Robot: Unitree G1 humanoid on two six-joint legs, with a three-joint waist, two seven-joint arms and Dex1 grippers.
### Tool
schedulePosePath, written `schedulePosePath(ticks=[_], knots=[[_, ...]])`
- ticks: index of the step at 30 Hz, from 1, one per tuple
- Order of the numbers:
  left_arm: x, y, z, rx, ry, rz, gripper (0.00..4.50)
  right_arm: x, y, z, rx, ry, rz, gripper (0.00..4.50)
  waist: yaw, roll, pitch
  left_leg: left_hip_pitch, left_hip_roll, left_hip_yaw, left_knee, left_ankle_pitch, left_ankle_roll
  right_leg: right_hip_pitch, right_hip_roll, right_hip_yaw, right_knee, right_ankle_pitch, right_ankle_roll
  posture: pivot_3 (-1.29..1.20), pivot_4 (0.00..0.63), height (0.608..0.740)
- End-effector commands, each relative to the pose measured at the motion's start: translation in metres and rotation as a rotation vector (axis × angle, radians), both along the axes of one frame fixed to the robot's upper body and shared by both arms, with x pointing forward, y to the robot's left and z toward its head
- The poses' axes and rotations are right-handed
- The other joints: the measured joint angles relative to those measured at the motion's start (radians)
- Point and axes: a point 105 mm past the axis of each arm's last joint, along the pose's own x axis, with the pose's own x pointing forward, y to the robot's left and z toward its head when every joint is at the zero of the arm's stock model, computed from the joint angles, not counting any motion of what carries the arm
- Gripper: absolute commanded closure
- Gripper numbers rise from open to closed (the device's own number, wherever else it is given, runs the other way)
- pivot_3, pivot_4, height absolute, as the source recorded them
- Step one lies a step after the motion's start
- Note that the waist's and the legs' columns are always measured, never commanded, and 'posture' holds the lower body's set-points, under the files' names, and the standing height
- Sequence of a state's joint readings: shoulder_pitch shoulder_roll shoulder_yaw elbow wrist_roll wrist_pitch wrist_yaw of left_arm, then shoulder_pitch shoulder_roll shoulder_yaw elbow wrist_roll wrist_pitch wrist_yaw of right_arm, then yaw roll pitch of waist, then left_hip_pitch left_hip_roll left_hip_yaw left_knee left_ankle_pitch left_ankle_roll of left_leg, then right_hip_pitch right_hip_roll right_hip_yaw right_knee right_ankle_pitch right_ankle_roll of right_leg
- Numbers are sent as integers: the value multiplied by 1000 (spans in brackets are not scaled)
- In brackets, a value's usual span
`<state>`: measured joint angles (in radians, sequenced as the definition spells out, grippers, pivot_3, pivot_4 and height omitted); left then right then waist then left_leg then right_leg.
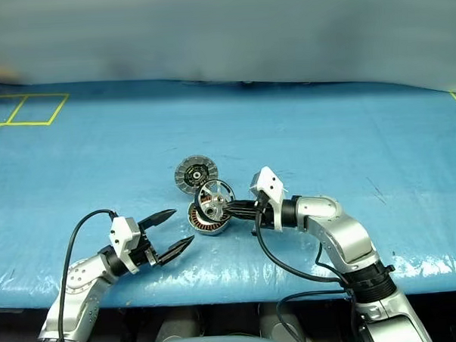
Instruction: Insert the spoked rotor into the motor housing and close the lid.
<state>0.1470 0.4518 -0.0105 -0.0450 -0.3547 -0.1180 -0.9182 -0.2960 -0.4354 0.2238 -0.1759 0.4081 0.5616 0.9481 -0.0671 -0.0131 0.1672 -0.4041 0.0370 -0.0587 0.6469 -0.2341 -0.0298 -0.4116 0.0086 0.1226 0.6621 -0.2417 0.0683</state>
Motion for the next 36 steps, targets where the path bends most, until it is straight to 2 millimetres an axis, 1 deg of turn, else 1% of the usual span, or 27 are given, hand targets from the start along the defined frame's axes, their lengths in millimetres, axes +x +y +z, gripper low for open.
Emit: schedulePosePath(ticks=[1, 7, 9, 24, 33, 36], knots=[[0, -3, 8, -11, -43, -18, 0, 3, 6, 4, 5, -36, 34, 4477, 0, 0, 0, 0, 0, 0, 0, 0, 0, 0, 0, 0, 0, 0, 0, 0, 150, 740], [0, -3, 7, -11, -42, -18, 0, 5, 9, -1, -9, -28, 51, 4477, 0, 0, 0, 0, 0, 0, 0, 0, 0, 0, 0, 0, 0, 0, 1, 0, 150, 740], [0, -3, 6, -9, -41, -17, 0, 7, 10, -2, -12, -30, 46, 4477, 0, 0, 0, 0, 0, 0, 0, 0, 0, 0, 0, 0, 0, 2, 4, 0, 150, 740], [0, 0, 3, 5, -39, -1, 0, 14, 14, -12, -70, -40, 40, 4477, -1, 0, 0, 0, 0, 0, 0, 0, 0, 0, 0, 0, 0, 2, 4, 0, 150, 740], [0, 2, 2, 7, -38, 7, 0, 11, 16, -12, -77, -68, 60, 4477, -2, 0, 0, 0, 0, 0, 0, 0, 0, 0, 0, 0, 0, 2, 4, 0, 150, 740], [0, 2, 2, 8, -38, 7, 0, 13, 16, -13, -80, -65, 47, 4477, -2, 0, 0, 0, 0, 0, 0, 0, 0, 0, 0, 0, 0, 2, 4, 0, 150, 740]])
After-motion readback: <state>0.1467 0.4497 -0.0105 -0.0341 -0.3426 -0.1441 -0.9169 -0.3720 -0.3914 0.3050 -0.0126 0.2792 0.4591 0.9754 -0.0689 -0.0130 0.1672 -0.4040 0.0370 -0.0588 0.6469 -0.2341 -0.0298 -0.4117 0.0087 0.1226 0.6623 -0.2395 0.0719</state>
